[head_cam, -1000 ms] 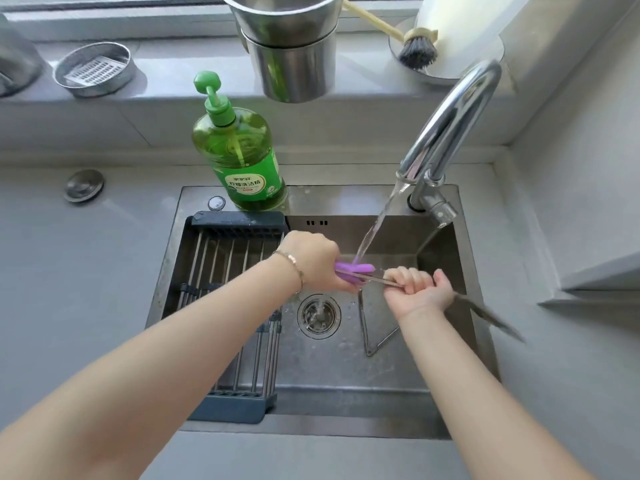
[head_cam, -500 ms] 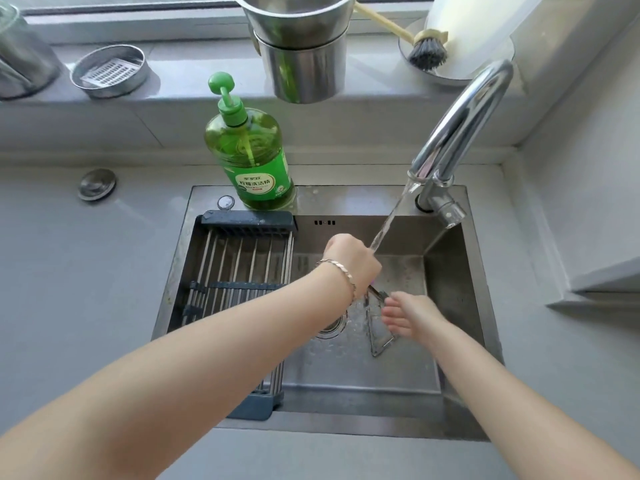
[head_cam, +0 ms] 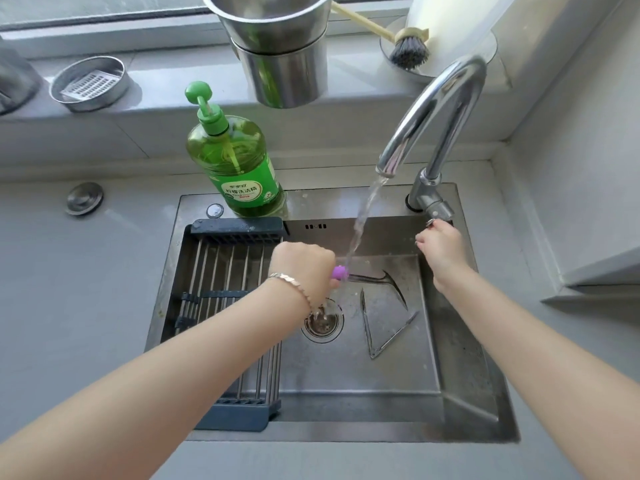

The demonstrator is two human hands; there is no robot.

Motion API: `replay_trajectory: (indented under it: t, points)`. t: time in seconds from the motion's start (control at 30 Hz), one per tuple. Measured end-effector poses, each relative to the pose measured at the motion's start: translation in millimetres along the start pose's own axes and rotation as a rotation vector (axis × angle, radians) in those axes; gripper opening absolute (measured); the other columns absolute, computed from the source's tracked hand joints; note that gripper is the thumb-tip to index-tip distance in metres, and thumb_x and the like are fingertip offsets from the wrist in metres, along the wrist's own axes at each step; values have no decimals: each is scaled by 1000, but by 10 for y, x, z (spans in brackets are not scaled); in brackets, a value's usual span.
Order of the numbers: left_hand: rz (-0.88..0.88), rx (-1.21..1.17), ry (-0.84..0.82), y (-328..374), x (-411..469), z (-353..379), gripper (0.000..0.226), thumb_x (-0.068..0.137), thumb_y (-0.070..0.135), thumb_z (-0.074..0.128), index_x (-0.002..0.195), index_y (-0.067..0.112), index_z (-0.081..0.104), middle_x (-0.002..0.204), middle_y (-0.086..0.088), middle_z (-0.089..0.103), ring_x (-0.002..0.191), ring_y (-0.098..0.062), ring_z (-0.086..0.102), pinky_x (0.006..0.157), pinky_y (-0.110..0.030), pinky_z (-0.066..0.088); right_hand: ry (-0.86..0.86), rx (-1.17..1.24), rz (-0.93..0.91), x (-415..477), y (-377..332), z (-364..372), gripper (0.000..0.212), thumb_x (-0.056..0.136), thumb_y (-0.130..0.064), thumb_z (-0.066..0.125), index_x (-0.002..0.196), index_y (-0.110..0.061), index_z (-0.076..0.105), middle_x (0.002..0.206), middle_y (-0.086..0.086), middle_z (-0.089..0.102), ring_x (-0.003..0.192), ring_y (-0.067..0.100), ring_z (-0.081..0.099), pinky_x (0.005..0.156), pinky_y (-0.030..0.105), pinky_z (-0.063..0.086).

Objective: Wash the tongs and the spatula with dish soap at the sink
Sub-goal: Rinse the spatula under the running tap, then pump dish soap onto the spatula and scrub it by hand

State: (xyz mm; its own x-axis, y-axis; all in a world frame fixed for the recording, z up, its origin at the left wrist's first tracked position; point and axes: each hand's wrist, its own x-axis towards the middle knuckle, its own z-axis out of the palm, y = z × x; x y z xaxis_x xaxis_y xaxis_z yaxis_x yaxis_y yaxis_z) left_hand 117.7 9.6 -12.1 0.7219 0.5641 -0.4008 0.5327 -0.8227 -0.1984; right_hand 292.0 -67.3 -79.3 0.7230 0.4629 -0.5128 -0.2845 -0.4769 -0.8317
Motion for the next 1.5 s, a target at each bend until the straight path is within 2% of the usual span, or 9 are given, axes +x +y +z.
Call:
replay_trajectory:
  t: [0.17, 0.23, 0.3, 0.5, 0.8, 1.0, 1.2, 1.37, 1.5]
  points:
    - [-87, -38, -32, -169, -158, 94, 36, 90, 55, 44, 84, 21, 56, 59, 6, 42, 68, -18, 53, 64, -25, 37, -82, -81, -43, -45, -119, 87, 45, 87, 3, 47, 131, -7, 43, 102, 5, 56, 106, 23, 49, 98, 37, 40]
    - [-105, -52, -30, -218, -235, 118, 35, 89, 55, 45, 87, 22, 58, 62, 6, 43, 71, -19, 55, 65, -24, 37, -169, -212, -67, -105, -48, 23, 68, 87, 0, 52, 147, -8, 21, 146, 11, 35, 131, 25, 39, 104, 34, 34]
    - [-114, -69, -7, -276, -325, 144, 37, 88, 57, 45, 87, 23, 59, 63, 7, 45, 73, -18, 59, 66, -24, 41, -274, -494, -153, -201, 132, -58, 81, 86, -4, 58, 151, -14, 11, 156, 6, 18, 139, 22, 28, 106, 30, 30]
    - [-110, -135, 113, -500, -645, 226, 41, 85, 61, 45, 97, 25, 60, 79, 9, 53, 75, -11, 57, 70, -23, 48, -469, -1202, -527, -460, 590, 8, 62, 88, -30, 61, 144, -31, 33, 153, 2, 22, 138, 24, 20, 111, 37, 24]
    - [-155, -130, 105, -783, -992, 393, 27, 90, 44, 47, 105, 23, 55, 93, 6, 61, 84, -13, 59, 83, -26, 44, -371, -1162, -719, -789, 406, 307, 33, 89, -38, 58, 118, -24, 65, 135, -1, 45, 123, 21, 37, 91, 29, 43]
    - [-158, -132, 20, -759, -977, 433, 21, 96, 33, 38, 105, 19, 50, 95, 0, 63, 83, -22, 62, 69, -32, 45, -241, -1022, -880, -1128, 263, 612, 20, 83, -28, 68, 99, -19, 73, 124, 3, 54, 118, 25, 42, 74, 33, 48]
    - [-241, -212, -46, -1002, -978, 456, 45, 88, 61, 39, 90, 19, 57, 74, 4, 56, 70, -17, 57, 71, -29, 50, -471, -1029, -694, -1185, -414, 907, 37, 85, -41, 62, 117, -23, 63, 124, 0, 56, 121, 19, 42, 103, 32, 35]
    - [-289, -221, -74, -1288, -860, 356, 50, 84, 64, 43, 92, 18, 63, 76, 3, 57, 70, -18, 56, 68, -27, 45, -548, -553, -419, -1132, -1377, 1445, 40, 93, -32, 53, 116, 0, 61, 92, 7, 67, 80, 17, 64, 75, 27, 57]
    - [-263, -307, -16, -1470, -800, 339, 41, 88, 56, 44, 98, 22, 64, 77, 5, 58, 72, -17, 56, 68, -25, 44, -583, -260, -16, -1007, -1911, 1864, 53, 94, -34, 53, 124, 8, 47, 94, 17, 60, 73, 20, 62, 53, 22, 56]
